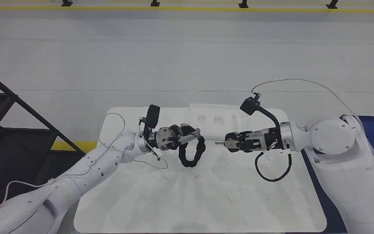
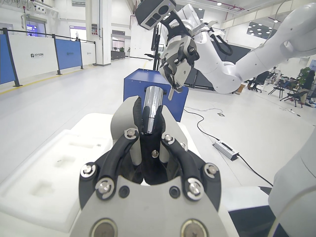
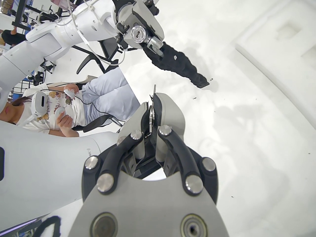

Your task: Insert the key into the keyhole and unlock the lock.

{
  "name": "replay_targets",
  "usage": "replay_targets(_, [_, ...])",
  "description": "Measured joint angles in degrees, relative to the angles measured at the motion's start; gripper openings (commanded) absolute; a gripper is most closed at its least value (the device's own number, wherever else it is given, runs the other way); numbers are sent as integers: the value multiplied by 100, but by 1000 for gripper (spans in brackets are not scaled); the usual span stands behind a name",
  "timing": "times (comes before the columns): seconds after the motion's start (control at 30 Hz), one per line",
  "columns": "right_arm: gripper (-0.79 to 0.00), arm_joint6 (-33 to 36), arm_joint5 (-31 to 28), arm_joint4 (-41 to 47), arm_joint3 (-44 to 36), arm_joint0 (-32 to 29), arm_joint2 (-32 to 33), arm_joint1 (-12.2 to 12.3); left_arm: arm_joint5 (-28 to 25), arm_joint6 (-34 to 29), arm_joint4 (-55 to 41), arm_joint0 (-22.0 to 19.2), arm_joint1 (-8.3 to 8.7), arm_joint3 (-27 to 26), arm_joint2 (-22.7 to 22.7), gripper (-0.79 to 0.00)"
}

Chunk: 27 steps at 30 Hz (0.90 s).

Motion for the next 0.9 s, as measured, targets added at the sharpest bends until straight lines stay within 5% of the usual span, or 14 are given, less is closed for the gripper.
replay_targets(0.2, [-785,248,237,3,-339,61,29,53,325,546,1212,103,-61,12,-242,-785])
replay_targets(0.47, [-785,290,417,-243,-608,244,-241,76,1436,1882,2876,196,-133,-60,-221,-785])
replay_targets(0.9, [-785,61,161,-498,-834,372,-601,92,2253,2700,3171,-51,-142,44,531,-785])
